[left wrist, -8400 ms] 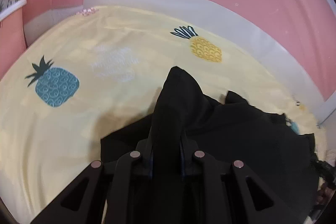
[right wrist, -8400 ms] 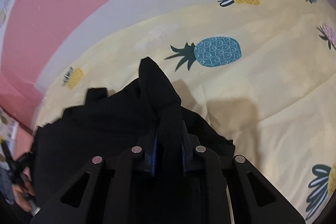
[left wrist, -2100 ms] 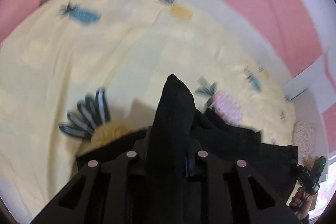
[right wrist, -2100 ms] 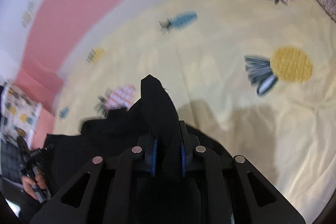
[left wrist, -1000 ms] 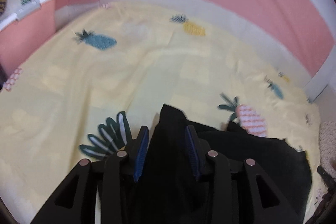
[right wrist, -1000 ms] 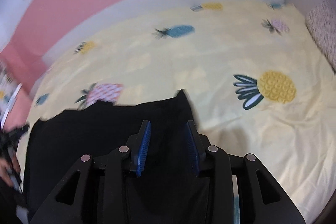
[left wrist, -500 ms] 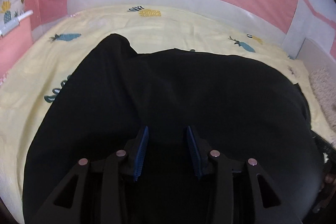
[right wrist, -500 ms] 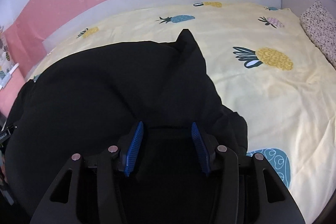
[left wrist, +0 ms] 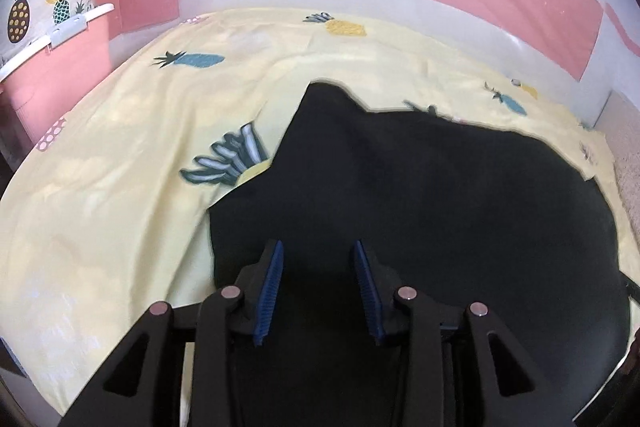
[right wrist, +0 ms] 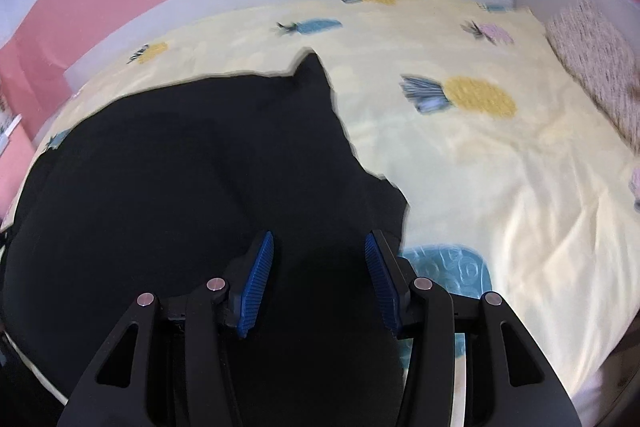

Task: Fold large clothes

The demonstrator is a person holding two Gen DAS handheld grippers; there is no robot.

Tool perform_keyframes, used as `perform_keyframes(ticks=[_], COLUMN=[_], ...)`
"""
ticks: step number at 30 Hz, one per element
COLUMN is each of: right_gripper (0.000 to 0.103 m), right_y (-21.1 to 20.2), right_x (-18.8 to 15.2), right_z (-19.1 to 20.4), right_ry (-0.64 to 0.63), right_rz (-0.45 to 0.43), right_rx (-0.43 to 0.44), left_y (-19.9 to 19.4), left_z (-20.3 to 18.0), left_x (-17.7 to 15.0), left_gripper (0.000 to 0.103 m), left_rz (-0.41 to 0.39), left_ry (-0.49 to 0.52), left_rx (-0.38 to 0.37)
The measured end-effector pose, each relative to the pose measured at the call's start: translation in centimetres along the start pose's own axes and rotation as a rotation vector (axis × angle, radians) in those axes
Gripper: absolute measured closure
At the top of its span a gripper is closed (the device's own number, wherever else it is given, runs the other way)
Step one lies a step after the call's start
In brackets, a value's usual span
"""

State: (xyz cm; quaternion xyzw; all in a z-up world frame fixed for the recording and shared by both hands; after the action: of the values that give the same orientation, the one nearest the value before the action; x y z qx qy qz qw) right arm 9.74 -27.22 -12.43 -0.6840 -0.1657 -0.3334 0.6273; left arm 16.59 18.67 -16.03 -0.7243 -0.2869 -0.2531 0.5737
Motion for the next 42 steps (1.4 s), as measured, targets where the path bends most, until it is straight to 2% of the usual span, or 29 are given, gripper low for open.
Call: perform_keyframes(ticks=[3, 5, 9, 12, 16, 19, 20, 22, 24, 27, 30, 33, 37, 40, 42], right_gripper=[0.052, 0.052, 0.052, 0.053, 0.053, 0.059, 0.060, 0.061, 0.061, 0.061, 0.061, 0.061, 0.061, 0.063, 0.063], right_y=[1.7, 1.7, 0.1, -2.4, -5.4, -6.4, -6.2, -4.5, -3.1, -3.9, -4.2, -2.4, 1.6, 3.8, 3.9], right_x=[-0.8, -0.6, 0.4, 1.2, 1.7, 0.7, 0.1, -1.2, -1.5, -0.4, 1.5, 4.1, 6.1, 5.8, 5.5], right_z=[-1.1, -1.0, -0.8, -0.5, 1.5, 5.1, 6.1, 7.1, 6.6, 6.1, 6.4, 6.8, 5.9, 3.8, 2.8], right_ry=[0.106, 0.096, 0.059, 0.042, -0.015, -0.109, -0.134, -0.157, -0.111, -0.076, -0.086, -0.057, -0.067, -0.036, -0.010], right_rz=[0.049, 0.053, 0.048, 0.002, -0.062, -0.052, -0.038, 0.022, 0.044, 0.054, 0.025, 0.024, 0.052, 0.084, 0.088], right_rx=[0.066, 0.045, -0.025, -0.055, -0.011, 0.067, 0.086, 0.095, 0.107, 0.086, 0.095, 0.107, 0.044, 0.017, 0.001], left_y=[0.5, 0.7, 0.3, -0.9, -2.9, -3.8, -3.6, -2.7, -1.8, -2.3, -2.2, -0.6, 3.4, 5.1, 5.3], left_z=[-0.5, -0.7, -0.4, -0.2, 0.2, -0.1, -0.3, -0.4, 0.0, 0.2, -1.1, -2.1, -0.9, 0.3, 0.5], left_x=[-0.7, -0.8, -0.5, -0.1, 0.1, -0.4, -0.6, -1.3, -1.9, -1.3, 0.7, 3.1, 4.7, 4.6, 4.4], left_gripper=[0.063, 0.063, 0.064, 0.064, 0.064, 0.064, 0.064, 0.063, 0.063, 0.063, 0.063, 0.063, 0.063, 0.063, 0.063], left_rz=[-0.016, -0.024, -0.007, 0.008, -0.002, -0.002, 0.007, 0.030, 0.041, 0.049, 0.036, 0.025, 0.056, 0.070, 0.063], left_ry=[0.059, 0.059, 0.025, 0.004, -0.038, -0.052, -0.047, -0.008, -0.018, -0.072, -0.041, 0.006, -0.001, -0.051, -0.068], left_rx=[0.036, 0.064, 0.051, 0.026, 0.000, -0.036, -0.045, -0.017, -0.018, -0.015, -0.051, -0.049, -0.017, -0.052, -0.067])
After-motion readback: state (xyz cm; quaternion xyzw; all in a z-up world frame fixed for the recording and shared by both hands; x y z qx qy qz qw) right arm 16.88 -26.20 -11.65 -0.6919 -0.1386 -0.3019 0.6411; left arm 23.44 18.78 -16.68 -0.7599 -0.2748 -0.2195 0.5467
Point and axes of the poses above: each gripper's, at about its wrist camera, not at the fingertips, and y roughly the way its jaws point, z to its left, x to its top, the point moved 8 cm from there along y, roughly the way its jaws point, and after that the axes turned 6 degrees about -x, right-handed, at the moved point
